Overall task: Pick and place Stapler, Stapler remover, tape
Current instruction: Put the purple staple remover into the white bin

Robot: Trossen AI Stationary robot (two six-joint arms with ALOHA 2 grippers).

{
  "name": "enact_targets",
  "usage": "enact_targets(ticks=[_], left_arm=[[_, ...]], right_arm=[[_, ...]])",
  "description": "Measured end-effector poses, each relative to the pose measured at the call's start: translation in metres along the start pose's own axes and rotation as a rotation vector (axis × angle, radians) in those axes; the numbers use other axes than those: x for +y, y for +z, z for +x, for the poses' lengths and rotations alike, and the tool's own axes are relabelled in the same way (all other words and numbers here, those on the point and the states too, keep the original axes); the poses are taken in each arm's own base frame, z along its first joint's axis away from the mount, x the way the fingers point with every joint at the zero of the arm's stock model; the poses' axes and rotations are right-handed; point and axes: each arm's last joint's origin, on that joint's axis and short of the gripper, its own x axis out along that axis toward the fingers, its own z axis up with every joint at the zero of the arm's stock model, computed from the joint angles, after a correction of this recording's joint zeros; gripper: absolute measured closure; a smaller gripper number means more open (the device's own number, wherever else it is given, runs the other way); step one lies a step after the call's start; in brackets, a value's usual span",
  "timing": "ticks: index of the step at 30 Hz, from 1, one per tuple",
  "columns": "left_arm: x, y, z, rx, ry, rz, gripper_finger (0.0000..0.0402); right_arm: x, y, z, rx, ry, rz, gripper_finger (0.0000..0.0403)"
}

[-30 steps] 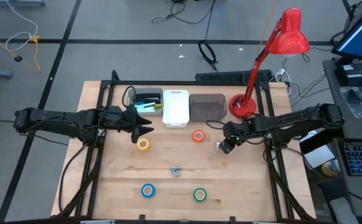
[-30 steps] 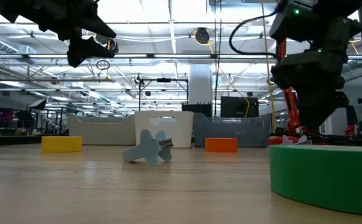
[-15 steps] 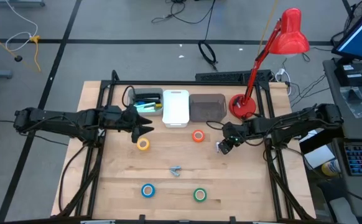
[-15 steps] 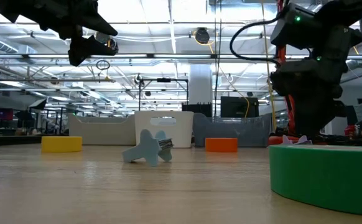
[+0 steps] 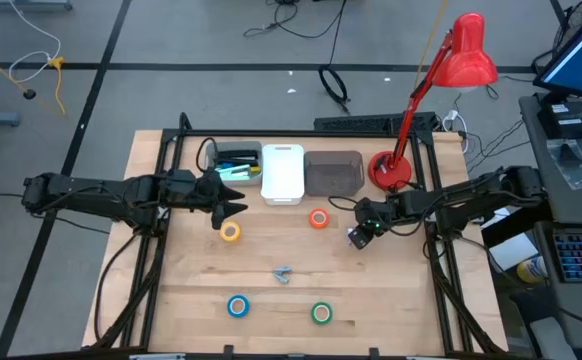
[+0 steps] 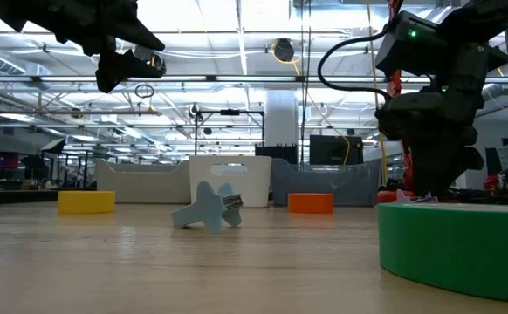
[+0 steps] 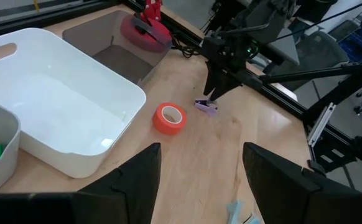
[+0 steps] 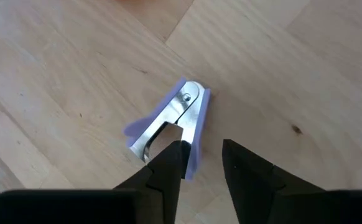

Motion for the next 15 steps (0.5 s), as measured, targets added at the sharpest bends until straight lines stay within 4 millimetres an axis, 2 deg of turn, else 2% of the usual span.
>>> enact_targets(ticks=[11, 15], left_arm=[[0.0000, 0.0000, 0.0000, 0.000, 0.000, 0.010, 0.0174], [0.0000, -0.0001, 0.0000, 0.001, 0.001, 0.010, 0.0174]], right_arm=[[0.0001, 0.0001, -0.0001, -0.002, 0.002, -0.004, 0.0391], [0.0001, 0.0001, -0.0001, -0.003, 0.000, -0.002, 0.0395]])
